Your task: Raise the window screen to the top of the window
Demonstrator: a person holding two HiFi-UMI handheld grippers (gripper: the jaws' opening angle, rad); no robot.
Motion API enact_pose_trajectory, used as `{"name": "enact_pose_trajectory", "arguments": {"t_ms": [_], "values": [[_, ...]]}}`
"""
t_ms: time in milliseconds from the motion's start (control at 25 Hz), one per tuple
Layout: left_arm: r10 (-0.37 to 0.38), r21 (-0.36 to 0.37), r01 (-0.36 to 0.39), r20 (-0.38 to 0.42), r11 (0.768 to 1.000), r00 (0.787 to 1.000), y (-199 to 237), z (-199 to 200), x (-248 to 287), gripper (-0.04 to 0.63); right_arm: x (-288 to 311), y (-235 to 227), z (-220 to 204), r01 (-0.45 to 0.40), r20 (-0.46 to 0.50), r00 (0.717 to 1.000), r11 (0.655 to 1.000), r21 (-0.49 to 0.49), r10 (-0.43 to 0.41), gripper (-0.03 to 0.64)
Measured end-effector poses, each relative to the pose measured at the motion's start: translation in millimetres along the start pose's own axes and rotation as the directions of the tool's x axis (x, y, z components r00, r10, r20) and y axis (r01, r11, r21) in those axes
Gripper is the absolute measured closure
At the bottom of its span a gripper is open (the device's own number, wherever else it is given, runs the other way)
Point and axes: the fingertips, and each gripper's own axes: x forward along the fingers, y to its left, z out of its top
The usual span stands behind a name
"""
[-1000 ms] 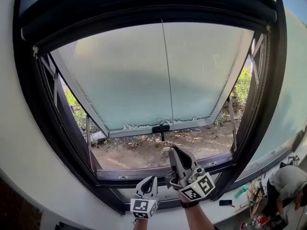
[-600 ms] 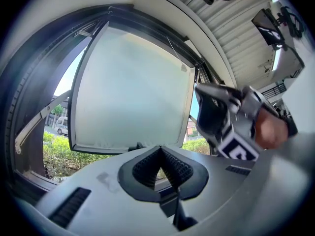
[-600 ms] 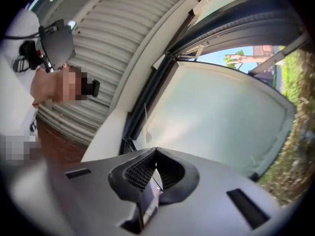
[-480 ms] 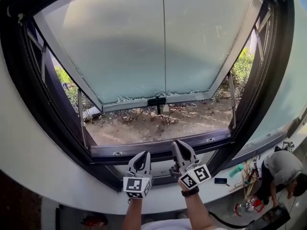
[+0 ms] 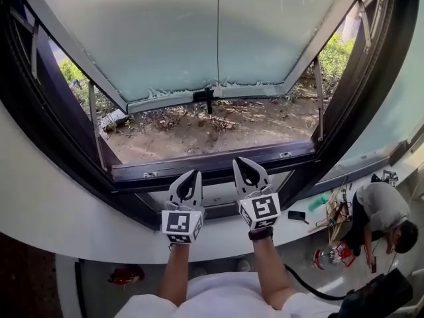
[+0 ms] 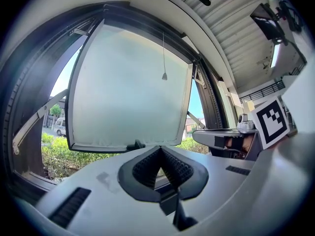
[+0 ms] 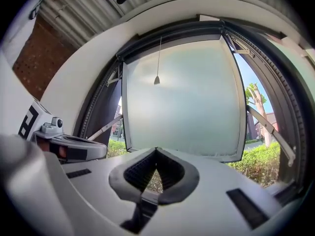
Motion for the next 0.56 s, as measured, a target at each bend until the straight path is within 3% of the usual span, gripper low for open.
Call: {"name": "enact_pose_trajectory", "arguments": {"t_ms": [560], "values": [[-0.010,-0.006,0.010,-0.009,1.000,1.000,-1.4,-3.1,-7.8,0.594,-4.2,0.7,-2.9,0.009,0.021,1.000,1.000,0.017,-0.010,0.614]]}}
